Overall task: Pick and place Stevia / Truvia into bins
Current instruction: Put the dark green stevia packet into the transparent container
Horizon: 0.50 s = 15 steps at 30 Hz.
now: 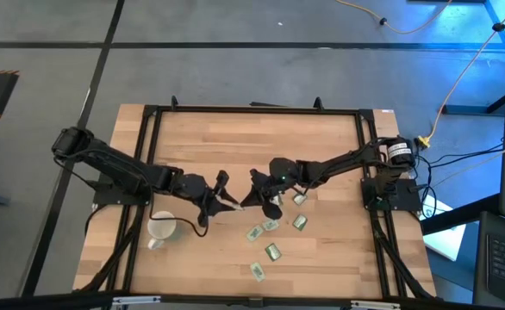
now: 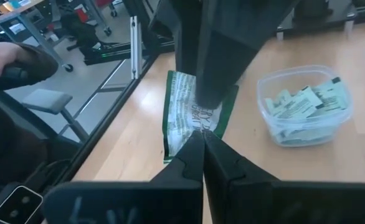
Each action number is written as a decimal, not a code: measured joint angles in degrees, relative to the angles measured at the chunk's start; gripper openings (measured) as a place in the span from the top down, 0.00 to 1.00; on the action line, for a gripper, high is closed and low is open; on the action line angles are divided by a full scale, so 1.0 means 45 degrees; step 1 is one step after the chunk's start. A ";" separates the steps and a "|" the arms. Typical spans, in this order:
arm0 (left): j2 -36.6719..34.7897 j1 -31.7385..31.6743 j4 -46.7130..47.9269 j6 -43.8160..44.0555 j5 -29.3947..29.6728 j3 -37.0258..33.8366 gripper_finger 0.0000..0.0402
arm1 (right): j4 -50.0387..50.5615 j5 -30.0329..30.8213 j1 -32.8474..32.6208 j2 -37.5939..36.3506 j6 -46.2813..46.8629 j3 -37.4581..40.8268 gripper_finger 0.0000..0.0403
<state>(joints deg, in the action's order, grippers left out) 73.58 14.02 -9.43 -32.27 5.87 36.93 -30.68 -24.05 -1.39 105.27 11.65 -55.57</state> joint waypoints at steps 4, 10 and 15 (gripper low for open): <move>0.0000 0.0044 0.0000 0.0000 0.0005 0.0000 0.86 | 0.0002 0.0005 0.0015 0.0000 -0.0082 0.0000 0.98; 0.0000 0.0044 0.0040 0.0005 0.0005 0.0000 0.98 | 0.0005 0.0050 0.0010 0.0000 -0.0056 0.0000 0.95; 0.0000 0.0044 0.0049 0.0551 0.0005 0.0000 0.98 | 0.0105 0.0121 0.0011 -0.0010 -0.0791 -0.0005 0.86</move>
<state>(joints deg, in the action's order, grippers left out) 73.58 14.22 -9.21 -29.79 5.89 36.93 -30.20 -23.51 -1.34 105.23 8.09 -55.59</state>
